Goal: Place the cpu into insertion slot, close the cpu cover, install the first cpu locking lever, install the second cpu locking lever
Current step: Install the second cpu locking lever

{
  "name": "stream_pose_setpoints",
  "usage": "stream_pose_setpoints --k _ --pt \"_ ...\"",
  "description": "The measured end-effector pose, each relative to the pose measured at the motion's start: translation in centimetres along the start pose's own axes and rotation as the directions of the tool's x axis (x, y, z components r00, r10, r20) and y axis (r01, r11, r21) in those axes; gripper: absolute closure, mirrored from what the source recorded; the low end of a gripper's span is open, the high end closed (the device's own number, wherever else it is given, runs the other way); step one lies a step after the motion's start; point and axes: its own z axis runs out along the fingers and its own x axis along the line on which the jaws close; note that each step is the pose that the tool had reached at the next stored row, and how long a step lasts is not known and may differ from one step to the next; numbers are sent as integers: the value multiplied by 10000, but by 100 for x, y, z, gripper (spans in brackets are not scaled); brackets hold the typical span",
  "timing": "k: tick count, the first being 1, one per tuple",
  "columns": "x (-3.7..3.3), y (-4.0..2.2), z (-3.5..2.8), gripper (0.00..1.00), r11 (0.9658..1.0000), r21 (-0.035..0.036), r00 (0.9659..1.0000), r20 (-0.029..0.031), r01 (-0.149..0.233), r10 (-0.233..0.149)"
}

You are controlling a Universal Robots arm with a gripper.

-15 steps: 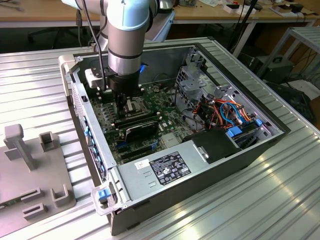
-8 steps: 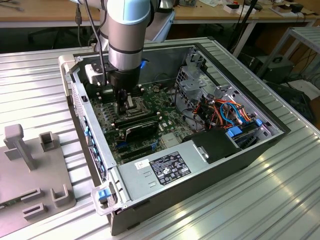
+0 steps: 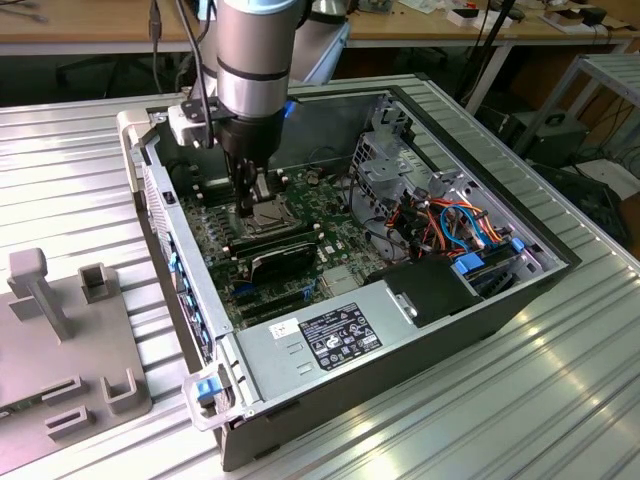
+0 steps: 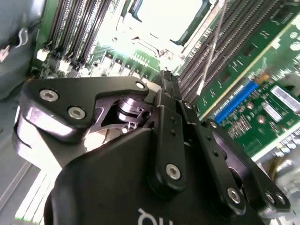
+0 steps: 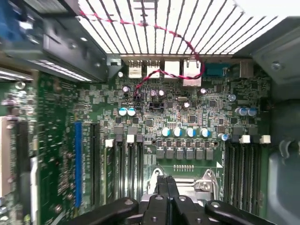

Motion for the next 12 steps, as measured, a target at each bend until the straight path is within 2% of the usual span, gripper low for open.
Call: stream_pose_setpoints --k 4,7,8,12 --pt "3 -2 -125 89 10000 -1 9999 -131 2 -2" --pt "4 -3 -181 89 10000 -3 9998 -197 2 -2" --pt "4 -4 -201 89 10000 -2 9997 -238 2 -2" --pt "4 -15 -201 89 10000 -4 9996 -292 4 -4"
